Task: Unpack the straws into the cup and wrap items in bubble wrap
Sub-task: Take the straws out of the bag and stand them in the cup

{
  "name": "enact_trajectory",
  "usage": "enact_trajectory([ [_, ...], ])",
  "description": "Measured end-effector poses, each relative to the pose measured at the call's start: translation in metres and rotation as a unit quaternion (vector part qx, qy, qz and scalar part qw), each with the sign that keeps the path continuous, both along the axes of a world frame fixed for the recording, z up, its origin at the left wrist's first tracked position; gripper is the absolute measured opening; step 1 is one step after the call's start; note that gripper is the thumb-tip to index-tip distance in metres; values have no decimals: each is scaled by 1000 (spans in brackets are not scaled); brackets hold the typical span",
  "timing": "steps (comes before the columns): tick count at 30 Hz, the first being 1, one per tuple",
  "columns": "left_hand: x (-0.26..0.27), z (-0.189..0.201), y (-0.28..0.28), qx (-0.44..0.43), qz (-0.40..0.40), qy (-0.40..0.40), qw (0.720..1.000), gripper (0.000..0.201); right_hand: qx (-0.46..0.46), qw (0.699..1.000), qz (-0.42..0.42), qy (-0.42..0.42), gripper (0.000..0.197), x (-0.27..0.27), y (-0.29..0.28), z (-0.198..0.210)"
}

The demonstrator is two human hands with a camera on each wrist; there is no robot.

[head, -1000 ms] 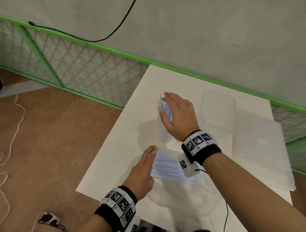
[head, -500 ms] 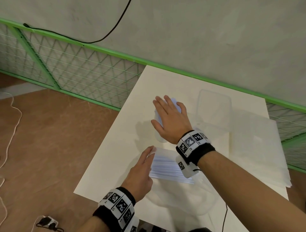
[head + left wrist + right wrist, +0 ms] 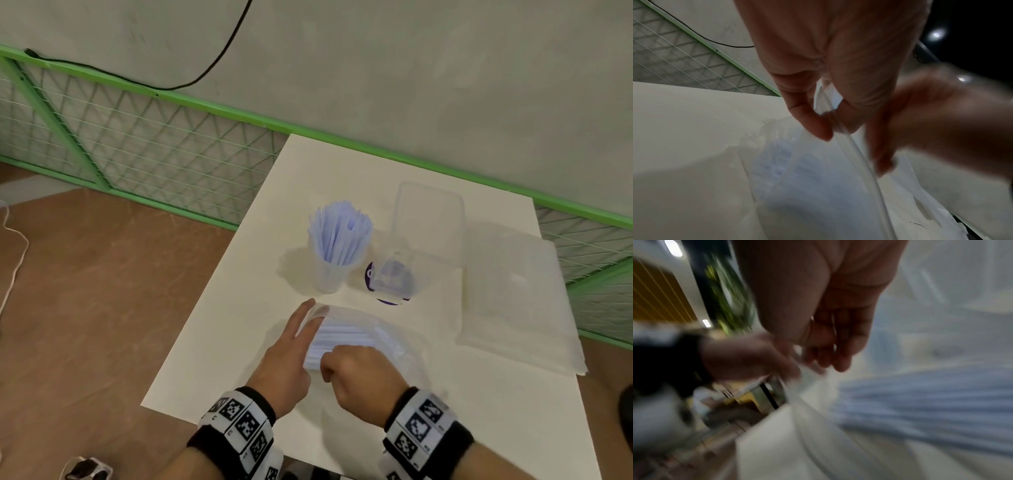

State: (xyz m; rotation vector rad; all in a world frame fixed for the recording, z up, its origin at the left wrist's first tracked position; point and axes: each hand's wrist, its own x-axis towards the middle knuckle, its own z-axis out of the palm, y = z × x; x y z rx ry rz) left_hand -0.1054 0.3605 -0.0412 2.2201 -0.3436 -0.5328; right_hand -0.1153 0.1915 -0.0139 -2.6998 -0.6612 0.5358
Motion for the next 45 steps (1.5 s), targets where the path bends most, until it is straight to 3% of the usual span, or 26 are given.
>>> enact_trajectory([
  [2, 0, 2, -6, -23, -7, -4, 1000, 114, -78, 996, -28, 28, 37, -2, -8, -34],
  [6, -3, 0, -13, -20, -12, -20, 1000, 110, -130, 989, -73, -4, 51, -4, -12, -77],
  [14, -11, 2, -8, -1, -2, -35, 999, 109, -174, 980, -89, -47, 53, -6, -4, -104],
  [19, -15, 3, -3, 1, 5, -26, 1000, 108, -193, 974, -76, -89, 43, -3, -2, -104],
  [25, -17, 6, -2, -3, 11, -19, 1000, 106, -207, 975, -69, -44, 23, 1, -1, -100],
  [33, -21, 4, 0, -9, 17, 1, 1000, 105, -267, 963, -33, 3, 30, 10, 2, -99],
  [45, -25, 6, -2, -9, 19, -5, 1000, 104, -268, 963, -17, 31, 23, 10, 9, -86],
])
